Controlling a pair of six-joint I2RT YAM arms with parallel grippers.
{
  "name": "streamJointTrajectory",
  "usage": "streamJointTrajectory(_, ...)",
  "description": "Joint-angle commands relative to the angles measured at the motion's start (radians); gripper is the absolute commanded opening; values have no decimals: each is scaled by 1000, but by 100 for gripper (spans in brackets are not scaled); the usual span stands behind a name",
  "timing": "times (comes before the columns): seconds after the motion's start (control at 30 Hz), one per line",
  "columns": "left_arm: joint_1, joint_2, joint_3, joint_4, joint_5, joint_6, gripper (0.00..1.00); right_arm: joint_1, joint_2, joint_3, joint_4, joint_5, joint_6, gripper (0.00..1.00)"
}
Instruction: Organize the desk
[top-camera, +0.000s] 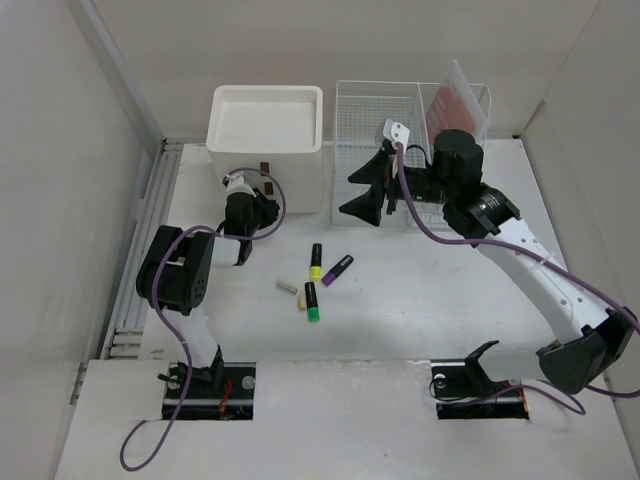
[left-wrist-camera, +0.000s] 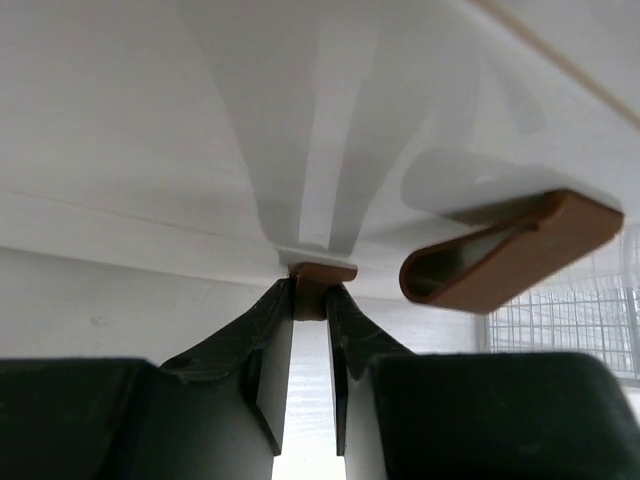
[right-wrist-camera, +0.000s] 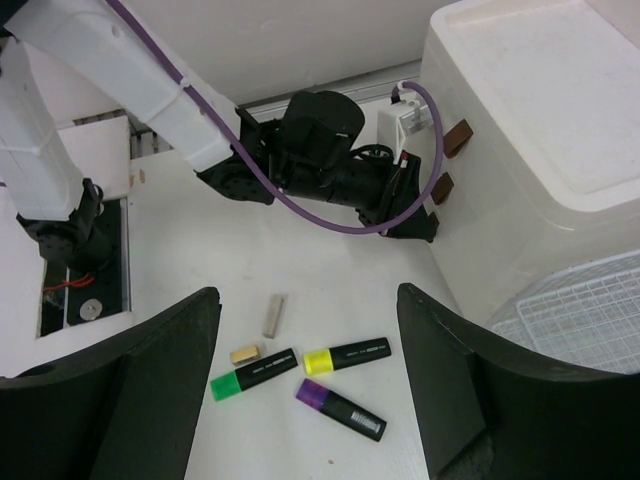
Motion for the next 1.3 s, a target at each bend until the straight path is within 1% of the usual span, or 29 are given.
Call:
streamJointTrajectory(0.0, -17, -79, -42, 6, -25, -9, 0, -5, -12, -3, 58, -28, 11, 77)
streamJointTrajectory(0.33, -50, -165, -147, 43, -50, -27, 0, -5, -12, -3, 58, -37, 11, 77)
streamJointTrajectory(0.7, -91, -274, -312, 109, -70, -81, 0, -5, -3, -12, 58, -47, 11, 77)
streamJointTrajectory(0.9, -137, -330, -364, 109, -103, -90, 0, -5, 6, -12, 58, -47, 11, 77)
streamJointTrajectory(1.27, -146, -390, -459, 118, -134, -122, 0, -5, 15, -12, 67, -56, 11, 77)
